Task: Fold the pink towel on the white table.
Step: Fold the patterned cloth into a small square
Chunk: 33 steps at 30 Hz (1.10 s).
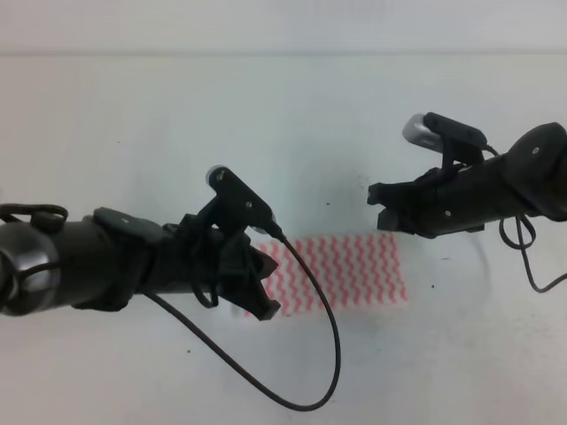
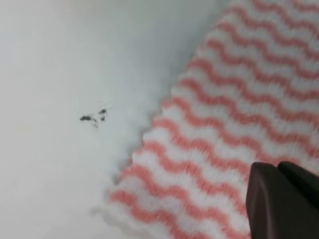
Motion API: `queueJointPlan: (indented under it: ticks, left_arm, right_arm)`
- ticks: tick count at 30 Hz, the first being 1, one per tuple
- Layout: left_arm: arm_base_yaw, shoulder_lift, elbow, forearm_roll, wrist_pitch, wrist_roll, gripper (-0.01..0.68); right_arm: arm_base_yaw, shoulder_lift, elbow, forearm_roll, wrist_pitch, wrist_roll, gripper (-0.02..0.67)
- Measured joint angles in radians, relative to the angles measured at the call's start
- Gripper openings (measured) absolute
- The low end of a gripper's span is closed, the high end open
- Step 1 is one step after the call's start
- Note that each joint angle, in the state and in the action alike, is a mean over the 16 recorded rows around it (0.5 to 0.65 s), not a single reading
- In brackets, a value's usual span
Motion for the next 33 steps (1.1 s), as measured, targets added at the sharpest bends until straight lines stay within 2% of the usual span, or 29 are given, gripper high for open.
queueJointPlan:
  ticks: [10,24,33]
  left_arm:
    - [0.0,-0.001,0.0,0.0,-0.002,-0.003,-0.003]
    - [0.0,0.05,0.002,0.002,-0.001,-0.004,-0.003]
    - [0.0,0.004,0.003,0.008,0.013,-0.054,-0.003]
  right_arm:
    - [0.025,-0.01,0.017,-0.055,0.141,0.002,-0.018]
    - [0.032,0.031,0.025,-0.122,0.182,0.037,-0.018]
    - [0.031,-0.02,0.026,-0.149,0.196,0.062,-0.018]
